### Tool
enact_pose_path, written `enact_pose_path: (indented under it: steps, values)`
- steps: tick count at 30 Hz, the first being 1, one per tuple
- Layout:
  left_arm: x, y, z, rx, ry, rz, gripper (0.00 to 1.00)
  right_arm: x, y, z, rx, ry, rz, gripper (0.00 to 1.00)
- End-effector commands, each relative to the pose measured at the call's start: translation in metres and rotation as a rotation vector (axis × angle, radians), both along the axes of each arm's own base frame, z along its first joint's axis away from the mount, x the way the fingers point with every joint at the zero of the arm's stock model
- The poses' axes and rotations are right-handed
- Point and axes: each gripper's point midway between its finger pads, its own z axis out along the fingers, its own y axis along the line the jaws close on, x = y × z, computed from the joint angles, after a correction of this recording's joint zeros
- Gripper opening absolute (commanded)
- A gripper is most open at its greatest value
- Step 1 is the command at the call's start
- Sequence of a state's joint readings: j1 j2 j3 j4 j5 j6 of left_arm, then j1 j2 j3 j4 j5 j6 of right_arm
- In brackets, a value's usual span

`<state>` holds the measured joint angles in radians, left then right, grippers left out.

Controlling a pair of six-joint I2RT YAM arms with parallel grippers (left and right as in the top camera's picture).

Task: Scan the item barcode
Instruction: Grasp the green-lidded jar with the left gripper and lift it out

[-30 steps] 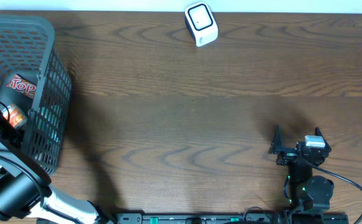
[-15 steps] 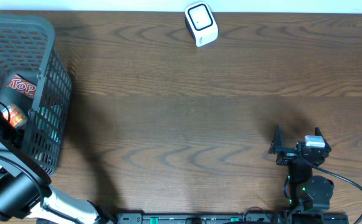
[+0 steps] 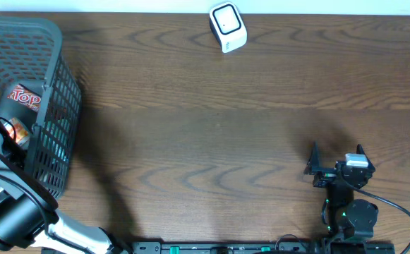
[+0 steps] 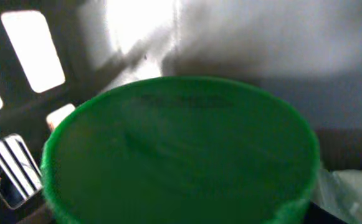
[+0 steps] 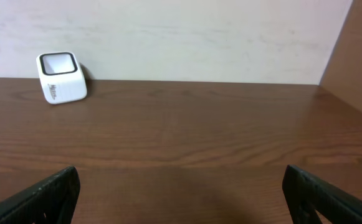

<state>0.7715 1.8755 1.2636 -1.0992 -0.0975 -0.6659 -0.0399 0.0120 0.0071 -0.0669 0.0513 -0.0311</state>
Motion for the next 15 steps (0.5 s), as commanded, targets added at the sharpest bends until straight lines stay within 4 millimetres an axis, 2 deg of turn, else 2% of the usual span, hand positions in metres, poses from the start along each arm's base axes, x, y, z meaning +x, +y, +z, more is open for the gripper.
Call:
enact_pose_path:
  steps: [1, 7, 15]
  values:
    - [-0.010, 0.014, 0.009, 0.086, 0.046, 0.000, 0.71, 0.000, 0.002, 0.000, -0.008, 0.000, 0.008, 0.99]
    - [0.001, 0.034, 0.028, 0.162, 0.013, -0.055, 0.70, 0.000, 0.002, 0.000, -0.008, 0.000, 0.007, 0.99]
    - [0.028, 0.050, 0.077, 0.291, -0.123, -0.115, 0.70, 0.000, 0.002, 0.000, -0.008, 0.000, 0.007, 0.99]
